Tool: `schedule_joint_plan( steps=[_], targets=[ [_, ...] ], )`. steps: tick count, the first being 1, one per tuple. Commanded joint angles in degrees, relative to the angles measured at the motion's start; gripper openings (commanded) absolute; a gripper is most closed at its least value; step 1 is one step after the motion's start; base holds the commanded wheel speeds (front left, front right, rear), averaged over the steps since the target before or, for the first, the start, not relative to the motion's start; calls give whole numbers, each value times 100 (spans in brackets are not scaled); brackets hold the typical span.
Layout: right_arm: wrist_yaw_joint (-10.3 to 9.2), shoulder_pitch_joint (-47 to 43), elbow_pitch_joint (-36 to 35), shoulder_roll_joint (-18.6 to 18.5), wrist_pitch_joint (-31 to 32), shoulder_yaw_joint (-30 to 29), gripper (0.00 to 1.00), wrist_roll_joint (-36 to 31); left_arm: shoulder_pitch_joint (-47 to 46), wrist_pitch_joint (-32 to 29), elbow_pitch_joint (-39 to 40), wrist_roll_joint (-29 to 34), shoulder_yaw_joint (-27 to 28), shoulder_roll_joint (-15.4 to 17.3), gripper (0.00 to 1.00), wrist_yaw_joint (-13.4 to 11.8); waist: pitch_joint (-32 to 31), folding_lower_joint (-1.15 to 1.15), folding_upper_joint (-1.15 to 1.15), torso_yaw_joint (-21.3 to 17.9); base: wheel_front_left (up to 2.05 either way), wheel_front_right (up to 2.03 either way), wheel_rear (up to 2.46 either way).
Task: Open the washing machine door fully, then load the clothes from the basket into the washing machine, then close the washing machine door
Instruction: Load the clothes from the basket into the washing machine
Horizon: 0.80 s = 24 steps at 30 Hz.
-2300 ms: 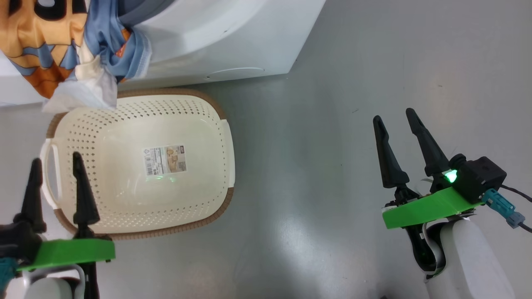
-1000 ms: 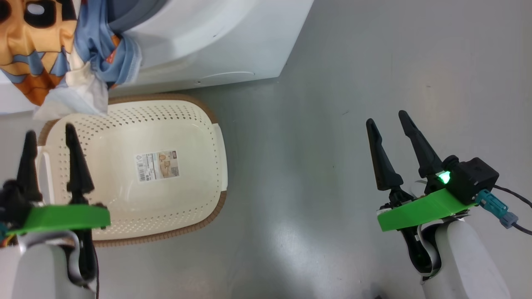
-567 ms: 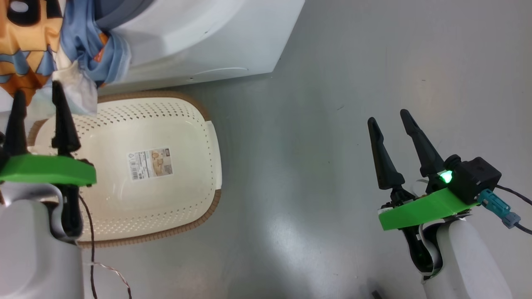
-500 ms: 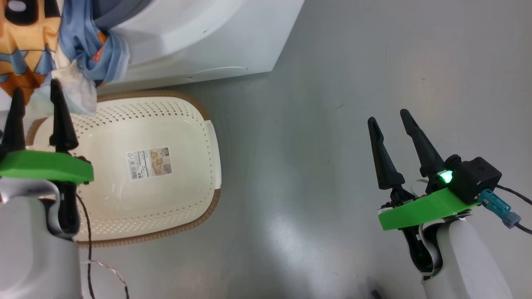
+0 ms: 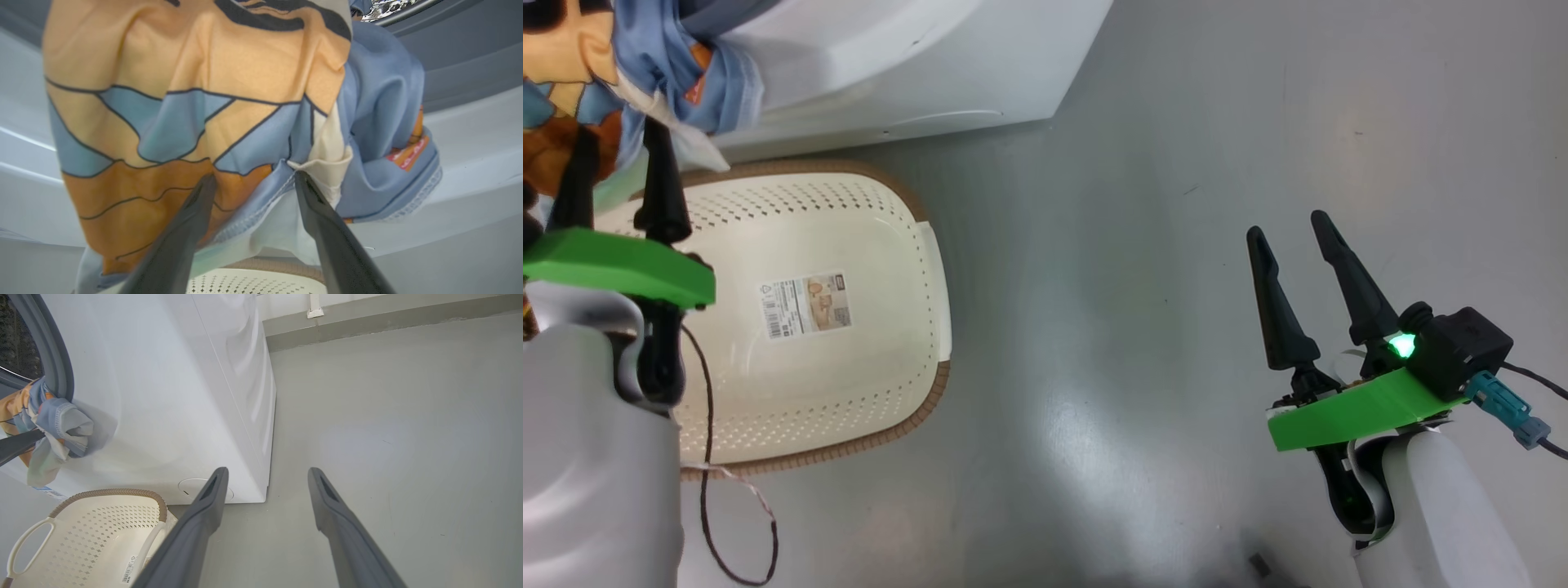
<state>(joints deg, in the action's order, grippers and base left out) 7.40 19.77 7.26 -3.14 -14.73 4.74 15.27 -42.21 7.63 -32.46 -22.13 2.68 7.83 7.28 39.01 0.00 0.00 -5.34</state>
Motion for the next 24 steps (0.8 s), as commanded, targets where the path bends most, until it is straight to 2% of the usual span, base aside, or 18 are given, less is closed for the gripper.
schedule_joint_plan(
  steps=[1, 9, 14, 15, 16, 17, 18, 19, 24],
  targets=[
    [9, -146, -133, 26, -27, 129, 100, 106, -95, 1, 11, -95, 57, 264, 100, 14, 40, 0, 0, -8, 0, 0, 0],
    [9, -99, -151, 26, -27, 148, 100, 154, -677, 31, -469, -309, -96, 375, 100, 19, 182, 0, 0, -81, 0, 0, 0],
    [9, -80, -143, 26, -27, 140, 100, 175, -958, 295, -625, -498, -365, 507, 100, 20, 231, 0, 0, -108, 0, 0, 0],
    [9, -78, -134, 26, -27, 138, 100, 182, -972, 345, -661, -523, -387, 528, 78, 20, 225, 0, 0, -106, 0, 0, 0],
    [9, -74, -125, 26, -27, 134, 100, 192, -977, 403, -693, -556, -393, 549, 41, 20, 214, 0, 0, -103, 0, 0, 0],
    [9, -66, -112, 26, -27, 129, 100, 200, -969, 456, -719, -562, -419, 579, 20, 20, 200, 0, 0, -97, 0, 0, 0],
    [9, -66, -112, 26, -27, 129, 100, 200, -969, 456, -719, -562, -419, 579, 20, 20, 200, 0, 0, -97, 0, 0, 0],
    [9, -58, -98, 26, -27, 121, 100, 205, -950, 503, -742, -569, -442, 601, 0, 20, 181, 0, 0, -87, 0, 0, 0],
    [9, -51, -49, 26, -27, 105, 100, 188, -803, 656, -825, -484, -509, 676, 0, 17, 54, 0, 0, -10, 0, 0, 0]
  ],
)
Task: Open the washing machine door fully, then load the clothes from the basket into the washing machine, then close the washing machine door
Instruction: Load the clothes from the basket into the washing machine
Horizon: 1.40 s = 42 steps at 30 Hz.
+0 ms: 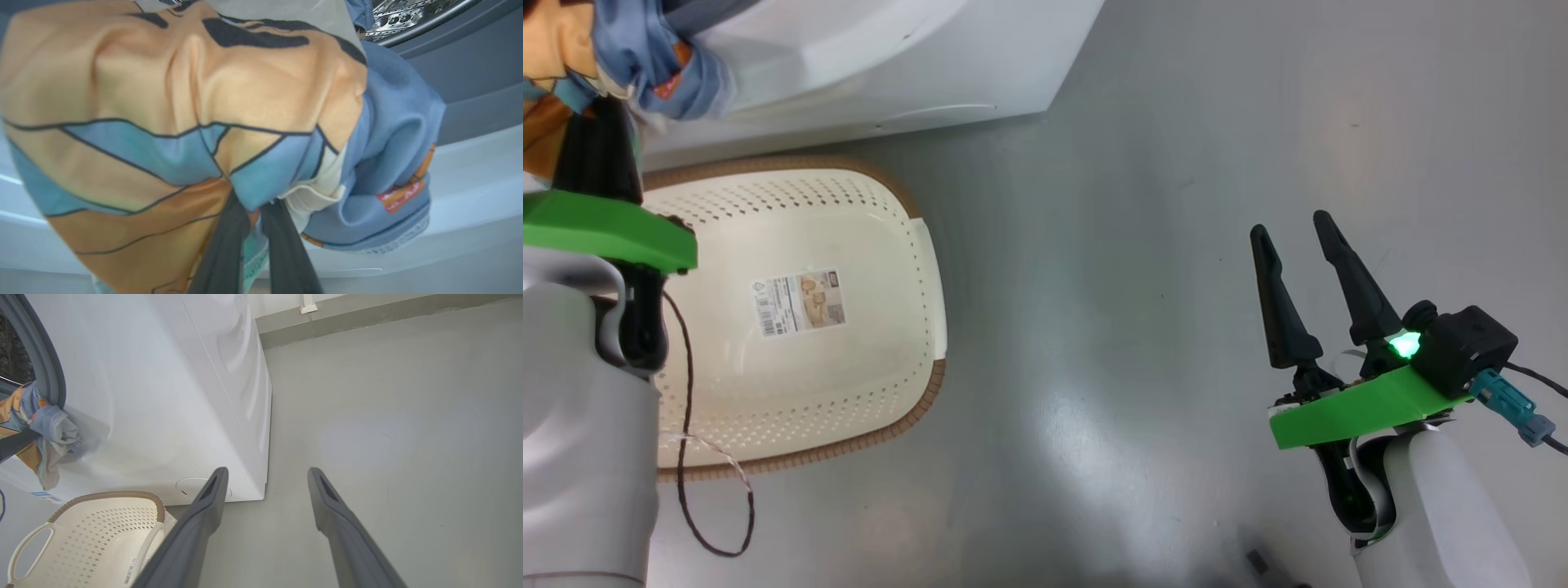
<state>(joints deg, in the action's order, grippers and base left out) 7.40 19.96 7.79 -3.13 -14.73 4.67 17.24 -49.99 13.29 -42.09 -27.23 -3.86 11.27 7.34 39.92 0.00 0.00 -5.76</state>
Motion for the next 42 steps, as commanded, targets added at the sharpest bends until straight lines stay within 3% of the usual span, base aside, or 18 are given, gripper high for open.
schedule_joint_plan(
  steps=[1, 10, 19, 30, 42],
  targets=[
    [9, -73, -95, 25, -27, 114, 100, -12, 14, 109, 140, 74, 131, 347, 0, 0, -70, 0, 0, 46, 0, 0, 0],
    [9, -128, -33, 25, -27, 115, 100, -5, 361, 162, 589, 394, 95, 418, 0, -273, -291, 0, 0, 83, 0, 0, 0],
    [9, -132, -38, 25, -27, 194, 100, 63, -259, -49, 1259, 610, -53, 672, 0, -335, -313, 0, 0, 22, 0, 0, 0],
    [9, -131, -72, 25, -27, 273, 100, 154, -1427, -396, 967, 763, -279, 1082, 0, -190, -119, 0, 0, -237, 0, 0, 0],
    [9, -148, -159, 25, -27, 343, 100, 191, -2316, -241, 491, 703, -545, 1270, 0, -39, 348, 0, 0, -410, 0, 0, 0]
  ],
)
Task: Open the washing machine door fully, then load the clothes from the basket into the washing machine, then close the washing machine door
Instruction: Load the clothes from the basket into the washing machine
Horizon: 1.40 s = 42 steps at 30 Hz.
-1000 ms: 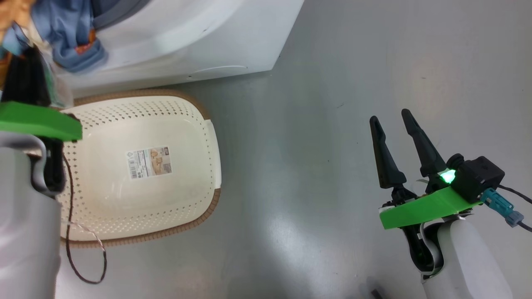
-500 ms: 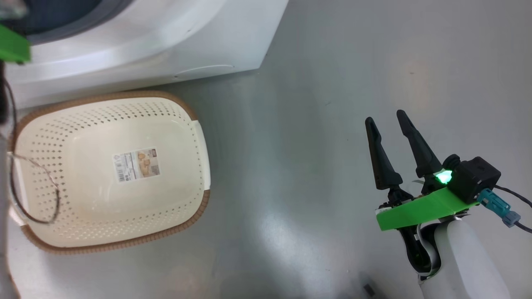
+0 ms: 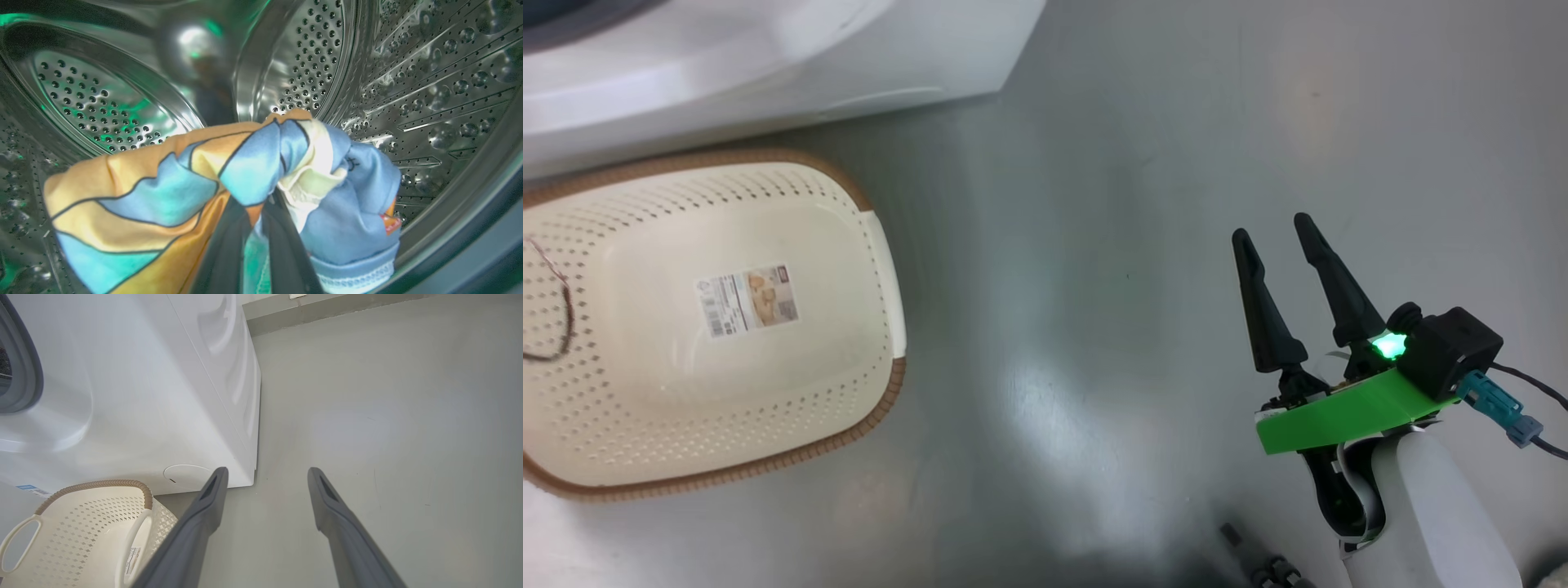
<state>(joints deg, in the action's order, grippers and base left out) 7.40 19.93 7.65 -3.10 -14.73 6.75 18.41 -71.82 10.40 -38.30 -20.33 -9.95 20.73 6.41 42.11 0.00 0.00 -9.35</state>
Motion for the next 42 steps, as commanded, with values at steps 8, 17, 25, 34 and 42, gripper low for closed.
schedule_joint_plan(
  steps=[8, 17, 25, 34, 42],
  targets=[
    [9, -162, -244, 23, -27, 193, 100, 120, -800, 177, -127, -34, -183, 479, 0, 95, 524, 0, 0, -129, 0, 0, 0],
    [9, -169, -311, 23, -27, 353, 100, 123, -1516, 409, -158, -129, -356, 904, 0, 106, 779, 0, 0, -295, 0, 0, 0],
    [9, -194, -328, 23, -27, 431, 100, 143, -1956, 306, -540, -305, -650, 1094, 0, 107, 841, 0, 0, -375, 0, 0, 0],
    [9, -250, -322, 23, -27, 443, 100, 167, -2128, -252, -1222, -645, -1047, 1221, 0, 107, 907, 0, 0, -423, 0, 0, 0],
    [9, -241, -312, 23, -27, 393, 100, 140, -2201, 252, -1512, -578, -1096, 1189, 100, 83, 857, 0, 0, -371, 0, 0, 0]
  ],
)
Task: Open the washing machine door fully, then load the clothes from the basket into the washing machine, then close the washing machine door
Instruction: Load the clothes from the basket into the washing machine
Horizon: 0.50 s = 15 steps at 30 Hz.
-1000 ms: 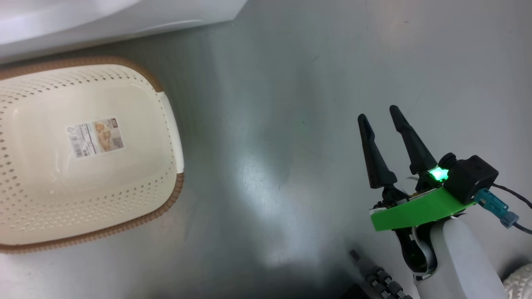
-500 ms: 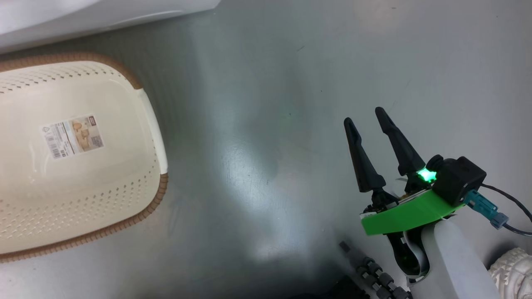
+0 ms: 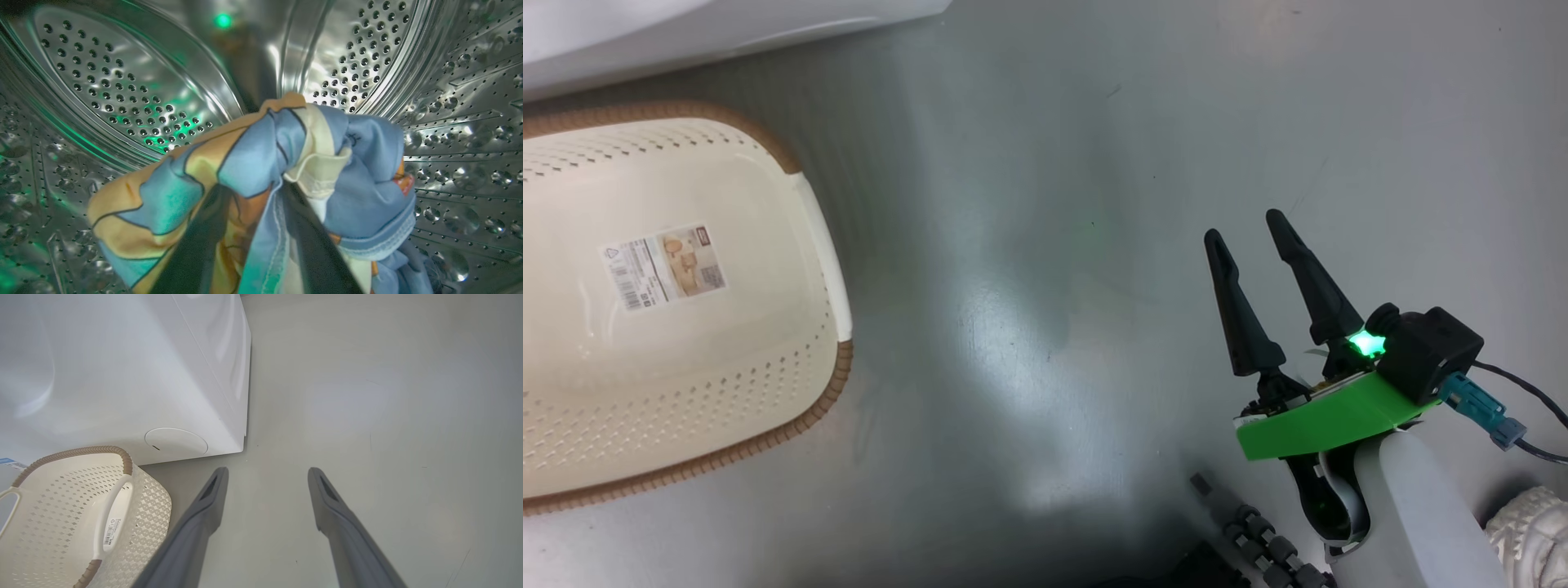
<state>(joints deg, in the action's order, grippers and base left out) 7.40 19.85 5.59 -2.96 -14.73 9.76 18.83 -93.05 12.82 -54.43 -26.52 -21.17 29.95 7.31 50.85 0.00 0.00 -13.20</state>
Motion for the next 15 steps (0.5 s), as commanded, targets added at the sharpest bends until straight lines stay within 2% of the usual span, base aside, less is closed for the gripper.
schedule_joint_plan(
  steps=[1, 15],
  targets=[
    [9, -230, -104, 8, -27, 88, 100, 96, -66, 49, 66, 20, 45, 236, 100, -18, -37, 0, 0, 24, 0, 0, 0],
    [9, -141, 44, 8, -27, -25, 100, 112, 443, 187, -338, -171, 85, -162, 100, -115, -576, 0, 0, 177, 0, 0, 0]
  ],
)
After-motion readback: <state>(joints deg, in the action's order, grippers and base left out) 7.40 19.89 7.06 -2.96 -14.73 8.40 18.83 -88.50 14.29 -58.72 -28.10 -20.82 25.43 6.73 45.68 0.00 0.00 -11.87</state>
